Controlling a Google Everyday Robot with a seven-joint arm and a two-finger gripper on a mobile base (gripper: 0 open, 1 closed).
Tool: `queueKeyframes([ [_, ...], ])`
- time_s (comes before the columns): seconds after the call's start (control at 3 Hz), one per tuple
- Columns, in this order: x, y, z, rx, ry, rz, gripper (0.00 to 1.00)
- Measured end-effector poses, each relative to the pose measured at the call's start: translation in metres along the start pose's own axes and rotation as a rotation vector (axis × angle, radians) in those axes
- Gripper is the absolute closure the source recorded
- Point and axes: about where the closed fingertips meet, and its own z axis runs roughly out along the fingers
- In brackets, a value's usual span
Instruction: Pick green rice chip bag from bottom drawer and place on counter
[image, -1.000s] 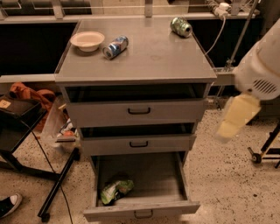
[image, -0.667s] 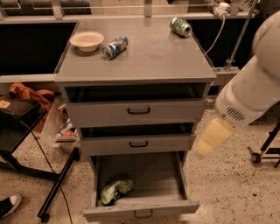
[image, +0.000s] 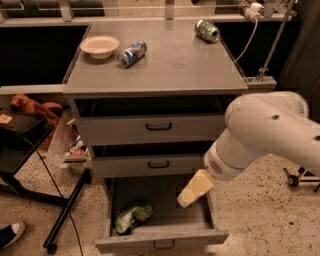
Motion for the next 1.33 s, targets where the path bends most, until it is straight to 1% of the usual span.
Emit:
queueKeyframes([
  [0.33,0.0,0.001,0.001,-0.001,0.002,0.077,0.0],
  [0.67,0.0,0.001,0.002,-0.001,0.002,0.077,0.0],
  [1.0,-0.007,0.003,0.018,-0.018,0.042,0.128,0.0],
  [1.33,-0.022,0.013,0.069,-0.059,0.109,0.237,0.0],
])
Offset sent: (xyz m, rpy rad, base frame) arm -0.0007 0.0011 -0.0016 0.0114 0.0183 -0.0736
